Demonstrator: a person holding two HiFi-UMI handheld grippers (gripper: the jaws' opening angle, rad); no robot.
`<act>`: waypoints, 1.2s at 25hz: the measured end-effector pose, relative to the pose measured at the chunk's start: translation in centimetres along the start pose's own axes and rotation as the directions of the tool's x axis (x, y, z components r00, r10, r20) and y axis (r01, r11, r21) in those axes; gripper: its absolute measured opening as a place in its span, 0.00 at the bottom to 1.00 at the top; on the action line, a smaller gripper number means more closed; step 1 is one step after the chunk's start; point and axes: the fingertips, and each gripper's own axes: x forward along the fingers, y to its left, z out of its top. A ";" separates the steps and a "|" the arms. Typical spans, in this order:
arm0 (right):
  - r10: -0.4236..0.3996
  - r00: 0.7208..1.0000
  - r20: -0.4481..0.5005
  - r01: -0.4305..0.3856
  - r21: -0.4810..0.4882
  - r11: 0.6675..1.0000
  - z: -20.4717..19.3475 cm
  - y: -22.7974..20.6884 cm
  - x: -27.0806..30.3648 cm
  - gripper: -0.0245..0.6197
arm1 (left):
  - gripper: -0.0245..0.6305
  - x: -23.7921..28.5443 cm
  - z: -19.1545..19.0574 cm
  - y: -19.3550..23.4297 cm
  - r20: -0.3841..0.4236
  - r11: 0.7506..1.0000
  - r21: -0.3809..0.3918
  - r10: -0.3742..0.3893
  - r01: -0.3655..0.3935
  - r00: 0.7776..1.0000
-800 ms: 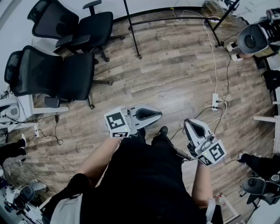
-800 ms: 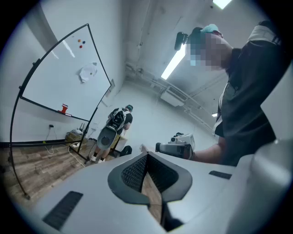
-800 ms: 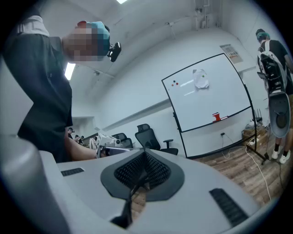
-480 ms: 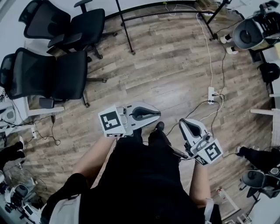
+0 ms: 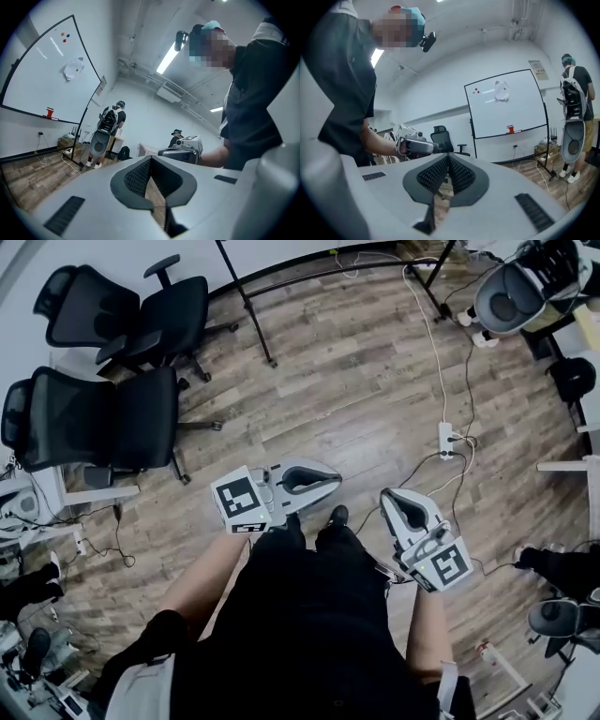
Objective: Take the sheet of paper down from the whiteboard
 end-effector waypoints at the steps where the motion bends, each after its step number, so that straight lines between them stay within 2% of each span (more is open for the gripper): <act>1: -0.005 1.000 0.025 0.005 -0.002 1.000 0.7 -0.4 -0.7 0.07 | 0.06 0.7 0.4 -0.1 -0.001 1.000 0.012 0.004 -0.004 1.000; 6: -0.032 0.995 0.089 0.030 0.022 0.999 1.7 -3.4 -5.4 0.07 | 0.06 5.5 1.6 -1.4 -0.009 0.997 0.077 0.009 -0.008 1.000; 9: -0.042 0.992 0.116 0.038 0.034 0.999 2.3 -5.9 -6.2 0.07 | 0.06 7.8 2.0 -1.6 -0.021 0.994 0.110 0.016 -0.014 1.000; 12: -0.011 0.994 0.111 0.008 0.027 1.000 2.4 -7.3 -5.4 0.07 | 0.06 8.6 2.1 -1.4 -0.027 0.992 0.118 0.040 -0.036 0.999; 14: 0.028 0.994 0.107 -0.029 0.011 1.000 2.2 -7.4 -4.4 0.07 | 0.06 8.2 1.7 -0.4 -0.022 0.993 0.095 0.070 -0.068 0.997; 18: 0.090 0.991 0.104 -0.091 0.008 0.996 2.1 -8.6 -1.5 0.07 | 0.06 7.5 1.7 3.1 0.022 0.993 0.046 0.111 -0.112 0.994; 22: 0.106 0.989 0.101 -0.109 0.032 0.993 3.1 -11.8 1.5 0.07 | 0.06 8.7 3.3 7.9 0.055 0.994 0.051 0.097 -0.100 0.994; 27: 0.110 0.993 0.030 -0.110 -0.008 0.994 5.7 -17.2 6.0 0.07 | 0.06 9.9 7.6 15.3 0.152 0.994 0.067 0.080 -0.091 0.985; 30: 0.103 0.995 0.012 -0.102 -0.029 0.994 7.8 -19.8 9.1 0.07 | 0.06 9.5 10.3 19.5 0.171 0.992 0.079 0.084 -0.099 0.982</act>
